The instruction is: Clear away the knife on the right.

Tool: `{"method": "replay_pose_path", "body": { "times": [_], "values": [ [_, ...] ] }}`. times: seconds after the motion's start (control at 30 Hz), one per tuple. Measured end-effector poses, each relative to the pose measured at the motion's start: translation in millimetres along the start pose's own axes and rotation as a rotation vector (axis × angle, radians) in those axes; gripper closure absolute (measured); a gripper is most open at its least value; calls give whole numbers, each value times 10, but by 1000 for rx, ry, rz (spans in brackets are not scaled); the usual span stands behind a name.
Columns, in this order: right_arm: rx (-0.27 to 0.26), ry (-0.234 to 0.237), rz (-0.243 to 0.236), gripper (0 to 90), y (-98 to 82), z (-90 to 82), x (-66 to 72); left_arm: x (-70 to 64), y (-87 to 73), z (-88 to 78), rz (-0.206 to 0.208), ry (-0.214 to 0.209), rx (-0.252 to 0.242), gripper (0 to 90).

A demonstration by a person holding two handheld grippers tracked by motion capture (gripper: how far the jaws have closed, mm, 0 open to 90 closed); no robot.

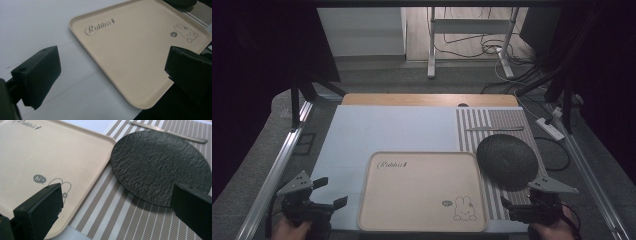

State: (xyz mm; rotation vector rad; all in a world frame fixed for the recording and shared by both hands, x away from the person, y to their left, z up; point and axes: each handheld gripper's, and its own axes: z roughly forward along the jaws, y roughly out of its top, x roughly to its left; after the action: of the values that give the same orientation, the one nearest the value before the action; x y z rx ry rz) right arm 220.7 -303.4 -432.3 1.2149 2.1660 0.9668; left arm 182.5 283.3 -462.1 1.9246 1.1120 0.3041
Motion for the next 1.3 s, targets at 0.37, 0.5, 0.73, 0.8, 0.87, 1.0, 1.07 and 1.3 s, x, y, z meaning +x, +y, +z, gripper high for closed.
{"method": "replay_pose_path", "body": {
  "times": [0.37, 0.5, 0.73, 0.8, 0.87, 1.0, 1.07, 1.3],
  "values": [
    [2, 6, -11, 0, 19, 36, -38, 0, 1, 3, -2, 1, 3, 14],
    [-1, 25, -15, 0, 32, 56, -50, 1, 1, 3, -3, 1, 2, 14],
    [8, 35, -46, 0, 57, 104, -60, 3, 1, 3, -5, 2, 3, 14],
    [19, 42, -60, 0, 66, 129, -68, 2, 1, 3, -6, 2, 3, 14],
    [26, 55, -72, 0, 78, 159, -79, 2, 1, 4, -7, 2, 3, 14],
    [44, 64, -107, 0, 110, 256, -112, 3, 2, 5, -8, 3, 3, 14],
    [44, 62, -107, 0, 122, 292, -131, 1, 2, 5, -8, 3, 4, 14],
    [41, 74, -92, 0, 146, 378, -176, 4, 2, 6, -10, 3, 5, 13]
  ]
}}
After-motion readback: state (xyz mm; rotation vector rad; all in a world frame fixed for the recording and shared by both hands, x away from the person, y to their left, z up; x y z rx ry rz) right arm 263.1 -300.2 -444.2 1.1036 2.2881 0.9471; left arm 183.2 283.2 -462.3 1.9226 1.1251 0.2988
